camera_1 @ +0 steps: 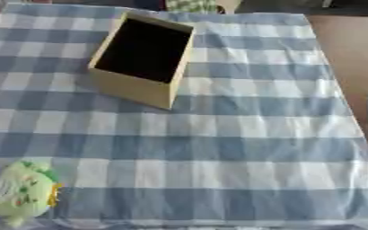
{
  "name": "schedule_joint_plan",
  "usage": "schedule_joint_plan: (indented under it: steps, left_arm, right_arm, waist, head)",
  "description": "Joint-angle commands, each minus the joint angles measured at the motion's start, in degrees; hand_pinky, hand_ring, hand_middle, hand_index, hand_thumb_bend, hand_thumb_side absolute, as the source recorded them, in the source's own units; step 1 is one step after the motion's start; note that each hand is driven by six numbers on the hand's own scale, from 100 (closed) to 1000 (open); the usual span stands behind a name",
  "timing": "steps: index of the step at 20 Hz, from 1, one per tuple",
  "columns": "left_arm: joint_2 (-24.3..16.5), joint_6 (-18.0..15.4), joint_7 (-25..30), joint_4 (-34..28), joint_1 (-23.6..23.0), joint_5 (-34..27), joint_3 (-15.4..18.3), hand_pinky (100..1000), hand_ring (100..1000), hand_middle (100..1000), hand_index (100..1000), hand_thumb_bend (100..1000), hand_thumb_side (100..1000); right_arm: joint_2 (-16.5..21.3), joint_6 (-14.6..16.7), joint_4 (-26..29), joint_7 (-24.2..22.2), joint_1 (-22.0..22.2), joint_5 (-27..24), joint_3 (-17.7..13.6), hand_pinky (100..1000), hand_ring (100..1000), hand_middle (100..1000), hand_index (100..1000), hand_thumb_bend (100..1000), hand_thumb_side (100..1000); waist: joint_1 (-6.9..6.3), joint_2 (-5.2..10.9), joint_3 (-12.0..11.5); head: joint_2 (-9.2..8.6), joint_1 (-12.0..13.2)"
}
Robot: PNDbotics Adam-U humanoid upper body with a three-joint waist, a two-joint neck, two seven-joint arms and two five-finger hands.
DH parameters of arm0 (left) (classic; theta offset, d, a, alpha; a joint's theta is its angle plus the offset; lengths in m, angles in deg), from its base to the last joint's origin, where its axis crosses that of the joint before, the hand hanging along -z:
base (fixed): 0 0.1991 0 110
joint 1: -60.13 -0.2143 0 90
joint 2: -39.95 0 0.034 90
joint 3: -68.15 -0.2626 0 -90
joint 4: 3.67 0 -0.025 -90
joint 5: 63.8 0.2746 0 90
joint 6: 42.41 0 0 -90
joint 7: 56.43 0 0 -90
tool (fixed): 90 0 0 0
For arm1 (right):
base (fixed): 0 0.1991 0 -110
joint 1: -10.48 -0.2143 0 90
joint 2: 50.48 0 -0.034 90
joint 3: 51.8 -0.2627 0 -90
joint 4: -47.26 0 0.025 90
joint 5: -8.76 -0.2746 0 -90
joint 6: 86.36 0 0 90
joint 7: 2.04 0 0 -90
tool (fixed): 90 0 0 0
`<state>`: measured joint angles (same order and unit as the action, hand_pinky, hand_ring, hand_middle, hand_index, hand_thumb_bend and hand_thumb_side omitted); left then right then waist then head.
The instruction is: Pick up objects on the table and place them in the box.
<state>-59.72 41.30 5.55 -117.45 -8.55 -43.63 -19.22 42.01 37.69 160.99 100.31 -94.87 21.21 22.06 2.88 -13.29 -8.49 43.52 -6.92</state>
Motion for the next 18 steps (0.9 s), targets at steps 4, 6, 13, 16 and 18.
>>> schedule_joint_plan:
  steps: [4, 6, 13, 16, 18]
  left_arm:
    - [-5.7, 2.6, 3.3, -0.8, -0.9, 1.3, -0.7, 476, 602, 720, 825, 193, 802]
    - [-8.9, 4.4, 5.7, -0.8, -1.7, 2.4, -1.7, 476, 600, 724, 831, 193, 810]
    - [-19.7, 7.9, 14.2, -0.8, -4.4, 4.0, -5.1, 490, 605, 735, 838, 195, 842]
    - [-22.9, 7.9, 18.3, -0.8, -4.9, 2.1, -7.0, 486, 601, 733, 838, 192, 865]
    - [-24.5, 7.5, 20.6, -0.8, -5.2, 0.5, -7.6, 492, 604, 734, 839, 183, 866]
  right_arm:
    - [1.7, 0.1, 0.9, -0.1, -0.1, 0.0, -0.1, 785, 622, 603, 780, 100, 751]
    - [1.9, 0.1, 0.9, -0.2, 0.0, 0.0, -0.1, 786, 623, 603, 780, 100, 750]
    - [2.5, 0.0, 0.9, -0.3, 0.4, 0.2, 0.0, 786, 623, 603, 780, 100, 750]
    - [2.6, -0.1, 0.9, -0.3, 0.5, 0.1, 0.1, 786, 623, 606, 784, 100, 750]
    - [2.6, -0.1, 0.9, -0.3, 0.6, 0.1, 0.1, 786, 623, 606, 783, 100, 750]
  waist:
    - [-0.6, 1.24, 0.0]
    - [-0.84, 1.36, 0.0]
    - [-1.73, 1.82, -0.3]
    - [-1.94, 1.97, -0.2]
    - [-2.0, 2.02, -0.2]
  head:
    - [-0.13, 0.0]
    - [0.0, -0.1]
    - [0.39, -0.3]
    - [0.44, -0.3]
    - [0.54, -0.4]
